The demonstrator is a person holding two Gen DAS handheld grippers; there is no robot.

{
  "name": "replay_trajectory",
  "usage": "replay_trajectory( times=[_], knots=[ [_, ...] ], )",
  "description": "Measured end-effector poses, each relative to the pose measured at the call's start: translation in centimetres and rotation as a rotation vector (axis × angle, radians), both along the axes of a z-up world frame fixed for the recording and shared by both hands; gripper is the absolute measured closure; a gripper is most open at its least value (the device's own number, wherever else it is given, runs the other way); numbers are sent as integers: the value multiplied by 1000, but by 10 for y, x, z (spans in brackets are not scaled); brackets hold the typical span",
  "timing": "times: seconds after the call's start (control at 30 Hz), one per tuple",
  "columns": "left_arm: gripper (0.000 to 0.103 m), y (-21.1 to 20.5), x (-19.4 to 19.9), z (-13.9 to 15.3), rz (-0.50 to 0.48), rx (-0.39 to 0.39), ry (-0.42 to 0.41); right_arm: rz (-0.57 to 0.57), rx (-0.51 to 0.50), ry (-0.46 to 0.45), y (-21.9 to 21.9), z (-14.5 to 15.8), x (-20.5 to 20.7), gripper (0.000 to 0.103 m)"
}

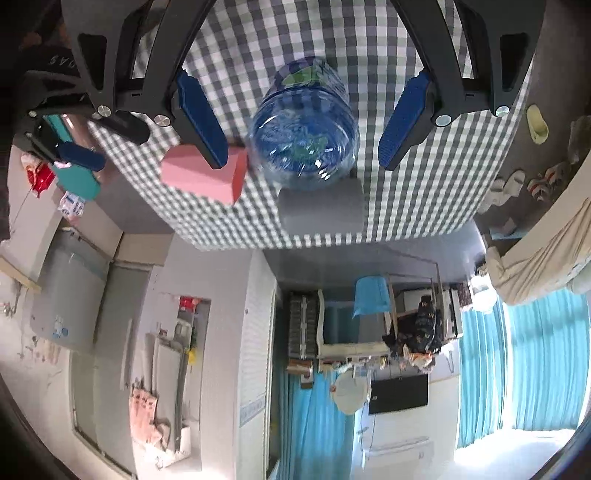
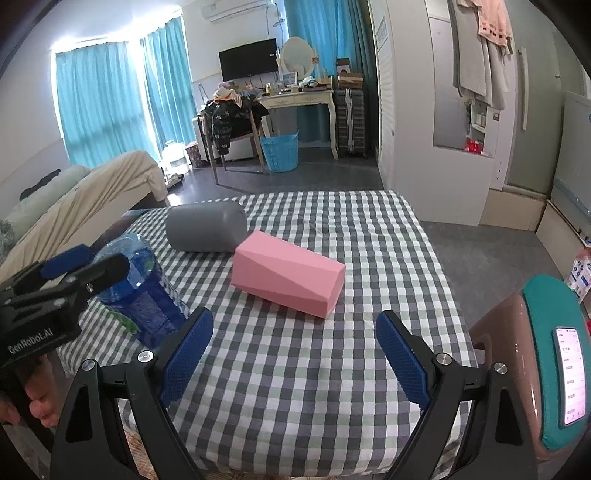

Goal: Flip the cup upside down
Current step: 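Lower the bottle onto the table with the left gripper and open it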

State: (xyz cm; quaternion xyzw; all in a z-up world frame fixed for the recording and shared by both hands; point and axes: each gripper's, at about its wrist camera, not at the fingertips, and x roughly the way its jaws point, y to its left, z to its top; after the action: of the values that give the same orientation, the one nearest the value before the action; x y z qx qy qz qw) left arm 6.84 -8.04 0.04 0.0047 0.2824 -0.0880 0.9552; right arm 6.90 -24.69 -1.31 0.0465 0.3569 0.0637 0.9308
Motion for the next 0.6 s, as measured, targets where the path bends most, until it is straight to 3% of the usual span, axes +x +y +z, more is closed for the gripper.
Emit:
replay_trajectory(
  times=[0.23,0.43,0.53,0.6],
  knots=[
    [17,16,-36,21,25,-44,-94,0,-23,-73,6,23,-26,13],
    [13,44,-77,23,106,-46,-172,23,-35,-154,21,38,-54,13],
    [7,58,-93,18,153,-38,-196,46,-34,-183,31,38,-66,12],
    [4,66,-101,14,175,-37,-210,55,-35,-195,39,34,-73,6]
  ],
)
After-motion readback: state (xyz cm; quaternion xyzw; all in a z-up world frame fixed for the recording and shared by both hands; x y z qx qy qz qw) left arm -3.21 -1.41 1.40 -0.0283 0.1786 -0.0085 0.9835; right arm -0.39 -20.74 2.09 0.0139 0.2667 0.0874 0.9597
